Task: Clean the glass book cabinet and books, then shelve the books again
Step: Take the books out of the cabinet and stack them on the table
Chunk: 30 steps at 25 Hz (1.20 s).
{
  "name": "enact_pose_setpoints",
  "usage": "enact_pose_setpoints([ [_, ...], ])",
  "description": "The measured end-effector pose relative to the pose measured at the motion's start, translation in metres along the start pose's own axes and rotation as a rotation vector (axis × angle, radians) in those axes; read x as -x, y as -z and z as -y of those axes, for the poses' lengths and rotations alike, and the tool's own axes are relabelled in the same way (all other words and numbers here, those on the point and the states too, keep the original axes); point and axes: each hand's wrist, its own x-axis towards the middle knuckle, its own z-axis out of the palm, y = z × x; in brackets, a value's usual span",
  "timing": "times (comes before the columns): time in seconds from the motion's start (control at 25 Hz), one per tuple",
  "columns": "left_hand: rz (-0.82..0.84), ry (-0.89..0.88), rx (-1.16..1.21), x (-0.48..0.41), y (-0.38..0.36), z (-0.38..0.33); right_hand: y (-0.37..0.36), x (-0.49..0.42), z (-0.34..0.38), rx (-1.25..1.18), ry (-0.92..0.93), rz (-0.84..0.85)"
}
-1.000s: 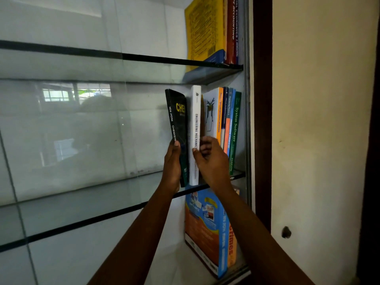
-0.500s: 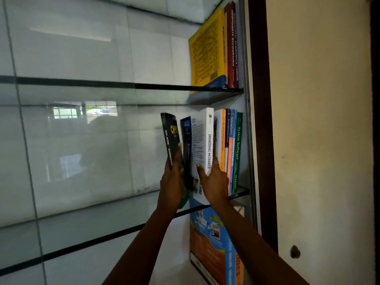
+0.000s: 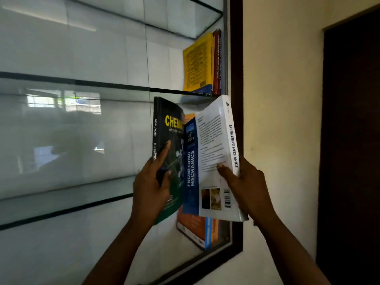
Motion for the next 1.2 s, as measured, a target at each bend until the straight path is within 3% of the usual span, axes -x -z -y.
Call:
enact_pose_setpoints([
  [0.32, 0.243, 0.485, 0.378, 0.171, 0.118, -0.051, 0.021, 0.181, 0.044, 0.239, -0.135, 0.287],
  [0.44, 0.202, 0.714, 0.382, 0.241, 0.155, -0.055, 0.006, 0.246, 0.050, 0.290, -0.147, 0.438],
  [0.6, 0.034, 0.969, 0.243, 0.327, 0.214, -0.072, -0.017, 0.322, 0.059, 0.202, -0.145, 0.680],
  [0.8, -0.345, 1.259, 0.128, 0.450, 0.307, -0.134, -0.041, 0.428, 0.097, 0.100, -0.069, 0.991],
  [1.04, -0.826, 1.351, -0.072, 0.564, 0.439, -0.243, -0.069, 0.530, 0.188, -0.096, 0.020, 1.272],
  [1.2, -1.149, 1.323, -0.148, 0.614, 0.518, -0.311, -0.101, 0.599, 0.268, -0.158, 0.108, 1.436],
])
